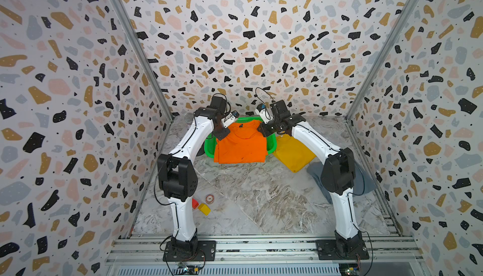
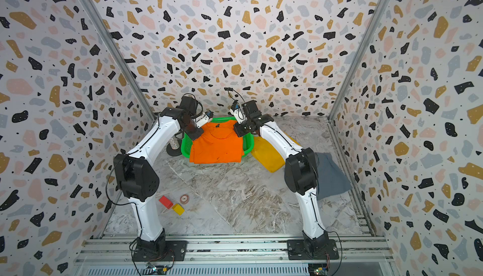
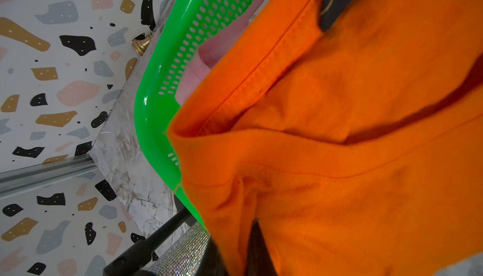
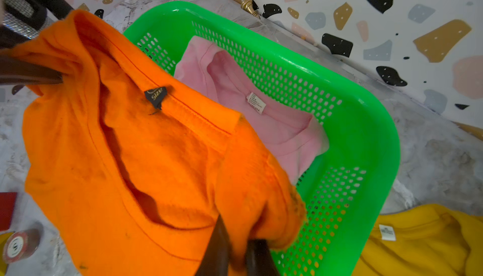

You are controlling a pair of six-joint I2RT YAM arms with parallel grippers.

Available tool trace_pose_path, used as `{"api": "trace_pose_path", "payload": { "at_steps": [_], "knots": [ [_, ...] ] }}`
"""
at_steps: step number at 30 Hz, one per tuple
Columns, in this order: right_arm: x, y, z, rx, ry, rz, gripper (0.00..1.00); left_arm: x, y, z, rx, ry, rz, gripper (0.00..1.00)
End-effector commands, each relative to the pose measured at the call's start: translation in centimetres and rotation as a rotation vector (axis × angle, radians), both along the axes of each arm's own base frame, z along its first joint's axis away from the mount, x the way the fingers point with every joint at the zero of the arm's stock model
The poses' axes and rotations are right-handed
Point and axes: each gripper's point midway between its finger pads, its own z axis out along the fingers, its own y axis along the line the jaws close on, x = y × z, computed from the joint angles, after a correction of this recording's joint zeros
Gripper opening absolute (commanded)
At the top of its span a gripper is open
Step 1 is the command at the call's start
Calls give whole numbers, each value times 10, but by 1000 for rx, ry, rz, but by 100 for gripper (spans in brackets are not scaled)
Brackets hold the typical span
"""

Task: Put the folded t-shirts into the basket
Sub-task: Place the T-shirt in the bin.

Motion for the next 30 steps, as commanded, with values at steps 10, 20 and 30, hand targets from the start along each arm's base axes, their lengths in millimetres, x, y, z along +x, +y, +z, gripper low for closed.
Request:
{"api": "trace_pose_path", "payload": {
  "at_steps": [10,20,30],
  "knots": [
    [30,2,-13,-53,1,-6,0,43,19,-20,93,-62,30,0],
    [50,4,-45,-108,-16,0,0,53,21,-53,106,-33,42,0],
    [64,3,-63,-154,-54,14,0,64,21,-74,115,-21,60,0]
  ]
}}
